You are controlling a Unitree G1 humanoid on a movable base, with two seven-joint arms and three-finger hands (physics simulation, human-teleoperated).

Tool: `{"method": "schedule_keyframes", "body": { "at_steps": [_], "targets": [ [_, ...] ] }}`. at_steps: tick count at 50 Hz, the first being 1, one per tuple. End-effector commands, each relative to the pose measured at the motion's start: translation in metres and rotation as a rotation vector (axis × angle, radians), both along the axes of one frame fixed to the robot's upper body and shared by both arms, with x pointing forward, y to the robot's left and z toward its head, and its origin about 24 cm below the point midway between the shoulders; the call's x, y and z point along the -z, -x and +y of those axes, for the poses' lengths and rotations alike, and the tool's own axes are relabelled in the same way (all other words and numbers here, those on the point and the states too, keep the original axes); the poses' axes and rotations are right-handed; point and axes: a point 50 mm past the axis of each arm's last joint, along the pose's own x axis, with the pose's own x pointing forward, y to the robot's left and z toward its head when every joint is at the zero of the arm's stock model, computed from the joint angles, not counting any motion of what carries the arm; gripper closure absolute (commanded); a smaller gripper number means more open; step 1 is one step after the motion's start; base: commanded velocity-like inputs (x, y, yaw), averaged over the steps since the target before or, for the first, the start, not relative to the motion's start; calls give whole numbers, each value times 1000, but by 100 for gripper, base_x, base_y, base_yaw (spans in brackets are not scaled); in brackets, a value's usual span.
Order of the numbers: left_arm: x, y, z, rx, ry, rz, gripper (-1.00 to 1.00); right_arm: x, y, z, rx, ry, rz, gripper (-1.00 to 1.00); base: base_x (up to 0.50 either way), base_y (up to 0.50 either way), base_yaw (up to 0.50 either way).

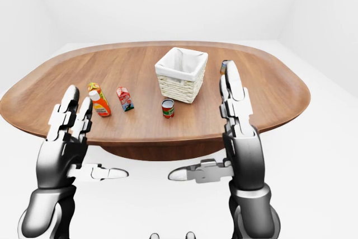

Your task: Pick the milk and place it in the basket.

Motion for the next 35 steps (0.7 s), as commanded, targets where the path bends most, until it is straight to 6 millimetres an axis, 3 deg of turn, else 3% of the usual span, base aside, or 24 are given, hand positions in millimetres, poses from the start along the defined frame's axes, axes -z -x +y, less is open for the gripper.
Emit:
{"method": "schedule_keyframes", "body": {
  "at_steps": [1, 17, 35],
  "targets": [
    [-8, 9, -2, -10, -26, -35, -100, -12, 13, 2, -3, 27, -61, -100, 0, 0, 0],
    [-13, 14, -3, -11, -51, -54, -100, -16, 18, 3, -9, 37, -85, -100, 0, 0, 0],
    [-6, 11, -5, -12, -56, -17, -100, -18, 20, 2, -22, 14, -94, -100, 0, 0, 0]
  ]
}}
